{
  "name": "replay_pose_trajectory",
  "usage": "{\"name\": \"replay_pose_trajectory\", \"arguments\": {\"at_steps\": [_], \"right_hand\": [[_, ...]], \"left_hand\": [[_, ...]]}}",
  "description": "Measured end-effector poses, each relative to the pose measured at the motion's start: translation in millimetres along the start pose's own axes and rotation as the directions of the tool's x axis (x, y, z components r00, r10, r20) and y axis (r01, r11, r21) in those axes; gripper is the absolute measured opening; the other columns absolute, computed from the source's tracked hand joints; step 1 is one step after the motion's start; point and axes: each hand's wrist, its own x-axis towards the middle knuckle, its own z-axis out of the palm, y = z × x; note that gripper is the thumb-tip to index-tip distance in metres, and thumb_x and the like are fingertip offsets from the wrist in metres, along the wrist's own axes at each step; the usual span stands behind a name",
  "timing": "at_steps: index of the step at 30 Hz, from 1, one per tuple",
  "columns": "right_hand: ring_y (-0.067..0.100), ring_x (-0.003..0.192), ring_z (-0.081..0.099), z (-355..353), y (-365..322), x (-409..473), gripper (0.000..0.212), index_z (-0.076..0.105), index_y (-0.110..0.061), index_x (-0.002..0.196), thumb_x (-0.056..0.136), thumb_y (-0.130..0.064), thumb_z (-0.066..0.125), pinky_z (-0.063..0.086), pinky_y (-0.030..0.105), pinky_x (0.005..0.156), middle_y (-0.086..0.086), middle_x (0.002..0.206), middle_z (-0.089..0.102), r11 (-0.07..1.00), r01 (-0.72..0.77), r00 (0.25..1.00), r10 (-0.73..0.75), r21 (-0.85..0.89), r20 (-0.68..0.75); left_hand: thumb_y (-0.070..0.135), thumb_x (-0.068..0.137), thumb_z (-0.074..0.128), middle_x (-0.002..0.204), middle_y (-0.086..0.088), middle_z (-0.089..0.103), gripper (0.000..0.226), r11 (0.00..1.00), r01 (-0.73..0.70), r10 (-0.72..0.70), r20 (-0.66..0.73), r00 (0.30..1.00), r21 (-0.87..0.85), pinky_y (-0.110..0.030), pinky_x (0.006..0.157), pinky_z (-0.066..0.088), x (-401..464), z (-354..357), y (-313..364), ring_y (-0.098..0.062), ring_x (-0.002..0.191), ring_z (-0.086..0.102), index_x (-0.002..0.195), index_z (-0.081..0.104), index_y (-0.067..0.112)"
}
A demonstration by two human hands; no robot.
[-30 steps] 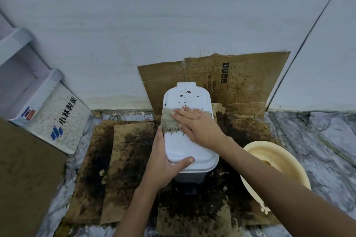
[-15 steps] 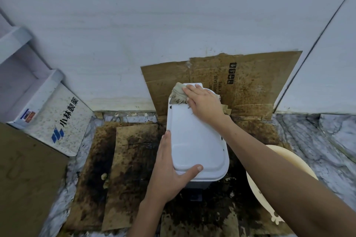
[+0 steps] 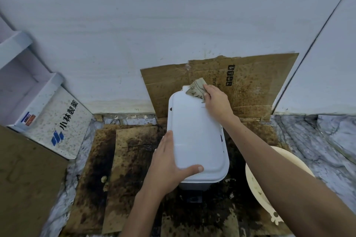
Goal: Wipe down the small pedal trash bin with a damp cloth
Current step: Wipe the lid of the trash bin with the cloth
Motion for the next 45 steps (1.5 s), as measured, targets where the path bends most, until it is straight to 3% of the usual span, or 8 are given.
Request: {"name": "replay_pose_trajectory", "arguments": {"at_steps": [8,12,18,24,29,34,42,45], "right_hand": [[0.028,0.128,0.051,-28,16,-41,0.039,0.049,-0.005,0.141,0.104,-0.011,0.04,0.034,0.025,0.106,0.013,0.139,0.056,0.985,-0.137,0.991,0.136,0.109,0.017],[0.027,0.124,0.054,-38,28,-66,0.036,0.057,-0.009,0.135,0.102,-0.015,0.044,0.036,0.022,0.099,0.01,0.134,0.062,0.98,-0.158,0.987,0.153,0.118,0.051],[0.023,0.106,0.062,-37,36,-76,0.033,0.06,-0.019,0.131,0.1,-0.022,0.049,0.047,0.033,0.091,0.003,0.117,0.069,0.909,-0.296,0.953,0.302,0.294,0.025],[0.021,0.109,0.06,-33,32,-68,0.037,0.057,-0.021,0.136,0.1,-0.022,0.049,0.045,0.035,0.099,0.003,0.123,0.067,0.867,-0.309,0.944,0.331,0.391,0.012],[0.019,0.123,0.055,-31,34,-72,0.04,0.056,-0.014,0.137,0.097,-0.015,0.057,0.033,0.006,0.087,0.005,0.134,0.062,0.905,-0.202,0.978,0.206,0.373,0.031],[0.02,0.115,0.061,-28,40,-79,0.036,0.066,-0.011,0.127,0.091,-0.015,0.068,0.042,0.018,0.097,0.009,0.123,0.069,0.892,-0.159,0.982,0.188,0.423,-0.026],[0.01,0.103,0.058,-30,43,-102,0.035,0.07,-0.008,0.12,0.087,-0.017,0.073,0.034,-0.003,0.076,0.009,0.12,0.069,0.82,-0.215,0.965,0.262,0.53,-0.014],[0.011,0.112,0.057,-32,41,-117,0.037,0.068,-0.01,0.123,0.087,-0.02,0.073,0.037,0.008,0.09,0.005,0.125,0.067,0.792,-0.262,0.956,0.292,0.552,0.035]], "left_hand": [[0.081,0.062,0.073,0.163,0.008,0.024,0.127,0.997,0.067,-0.071,0.09,0.993,0.046,-0.052,0.117,0.036,2,-5,4,-0.019,0.151,0.026,0.159,0.015,0.025],[0.091,0.07,0.055,0.168,0.014,-0.025,0.129,0.983,0.061,-0.084,0.128,0.988,0.173,-0.05,0.129,0.008,9,6,8,-0.014,0.157,-0.017,0.163,-0.008,0.027],[0.095,0.075,0.02,0.171,0.006,-0.02,0.111,0.886,-0.113,0.101,0.051,0.994,0.45,-0.056,0.119,-0.02,29,32,26,-0.018,0.155,-0.027,0.164,0.006,0.029],[0.094,0.078,0.011,0.173,0.007,-0.01,0.104,0.805,-0.157,0.161,0.045,0.986,0.572,-0.056,0.121,-0.017,34,45,22,-0.015,0.157,-0.018,0.163,0.009,0.033],[0.094,0.08,0.013,0.173,0.009,-0.002,0.102,0.796,-0.166,0.193,0.016,0.981,0.582,-0.054,0.125,-0.01,30,46,18,-0.013,0.159,-0.01,0.163,0.014,0.034],[0.091,0.083,0.013,0.174,0.006,0.001,0.1,0.764,-0.18,0.21,0.026,0.977,0.619,-0.056,0.125,-0.005,29,47,17,-0.016,0.16,-0.005,0.163,0.017,0.032],[0.088,0.084,0.015,0.173,0.002,0.007,0.1,0.744,-0.188,0.219,0.033,0.975,0.642,-0.06,0.124,0.001,27,48,22,-0.019,0.16,0.002,0.163,0.02,0.027],[0.087,0.084,0.017,0.174,0.002,0.006,0.099,0.745,-0.184,0.21,0.036,0.977,0.642,-0.061,0.124,0.001,26,48,24,-0.02,0.16,0.002,0.163,0.019,0.027]]}}
